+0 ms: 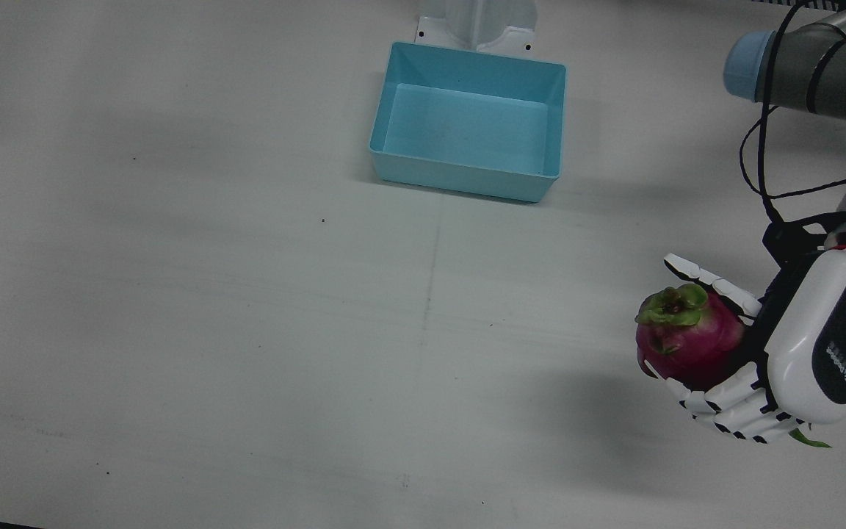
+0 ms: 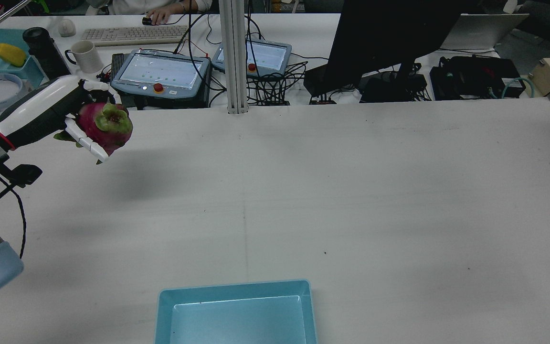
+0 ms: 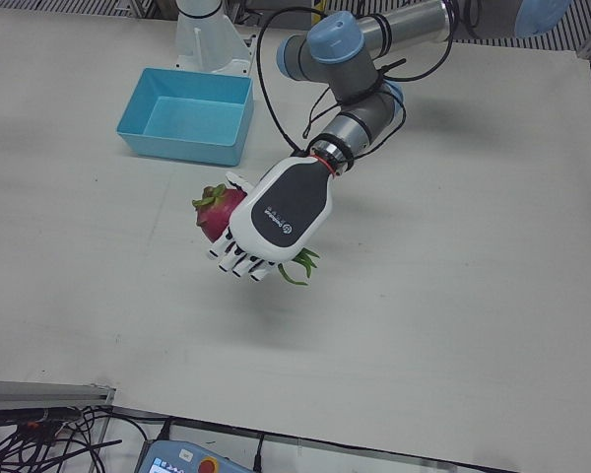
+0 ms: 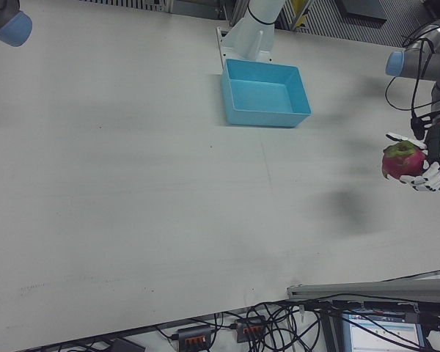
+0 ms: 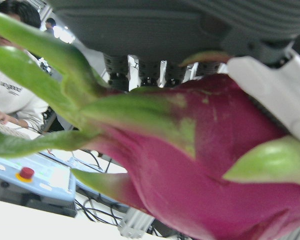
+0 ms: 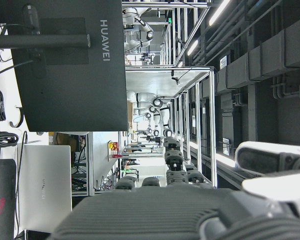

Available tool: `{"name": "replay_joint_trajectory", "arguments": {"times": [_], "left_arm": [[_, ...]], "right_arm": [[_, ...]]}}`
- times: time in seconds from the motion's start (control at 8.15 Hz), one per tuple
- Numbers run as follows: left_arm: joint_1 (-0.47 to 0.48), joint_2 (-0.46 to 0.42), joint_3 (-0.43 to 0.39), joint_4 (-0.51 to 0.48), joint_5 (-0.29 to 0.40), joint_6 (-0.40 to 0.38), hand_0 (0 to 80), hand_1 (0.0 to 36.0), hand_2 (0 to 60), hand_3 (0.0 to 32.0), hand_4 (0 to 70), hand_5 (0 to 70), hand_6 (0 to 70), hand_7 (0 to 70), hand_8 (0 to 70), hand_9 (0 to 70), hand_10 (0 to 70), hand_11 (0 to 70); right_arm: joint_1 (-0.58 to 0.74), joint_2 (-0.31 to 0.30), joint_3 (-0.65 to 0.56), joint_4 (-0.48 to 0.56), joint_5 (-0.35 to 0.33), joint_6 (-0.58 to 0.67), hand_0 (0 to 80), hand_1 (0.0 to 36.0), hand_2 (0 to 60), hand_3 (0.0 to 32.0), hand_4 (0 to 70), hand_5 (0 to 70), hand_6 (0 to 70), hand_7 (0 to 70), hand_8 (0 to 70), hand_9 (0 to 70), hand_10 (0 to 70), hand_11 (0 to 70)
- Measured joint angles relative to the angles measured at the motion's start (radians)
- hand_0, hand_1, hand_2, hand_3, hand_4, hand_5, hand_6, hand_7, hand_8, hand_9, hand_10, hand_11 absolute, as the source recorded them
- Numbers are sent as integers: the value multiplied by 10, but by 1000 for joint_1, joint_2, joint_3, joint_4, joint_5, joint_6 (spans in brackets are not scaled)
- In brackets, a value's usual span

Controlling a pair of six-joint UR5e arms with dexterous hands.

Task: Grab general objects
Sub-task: 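Lift the dragon fruit off the table with the left hand, then carry the dragon fruit with the left hand over the blue tray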

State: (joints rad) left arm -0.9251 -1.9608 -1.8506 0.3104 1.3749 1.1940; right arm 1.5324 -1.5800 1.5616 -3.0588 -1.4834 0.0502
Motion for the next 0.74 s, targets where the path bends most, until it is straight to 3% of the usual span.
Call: {"name": "replay_joint_trajectory", "arguments": {"times": [0.37, 0.74], "left_arm": [[53, 89, -3, -225, 126, -131, 468, 185, 600, 0, 357, 700, 652, 700, 550, 700, 700, 700], [147, 165, -19, -443, 163, -290, 498, 211, 600, 0, 412, 700, 700, 700, 613, 700, 700, 700]], "right_arm": [[0, 0, 0, 0, 0, -1, 0, 0, 0, 0, 0, 0, 0, 0, 0, 0, 0, 0], [0, 0, 0, 0, 0, -1, 0, 0, 0, 0, 0, 0, 0, 0, 0, 0, 0, 0]]}}
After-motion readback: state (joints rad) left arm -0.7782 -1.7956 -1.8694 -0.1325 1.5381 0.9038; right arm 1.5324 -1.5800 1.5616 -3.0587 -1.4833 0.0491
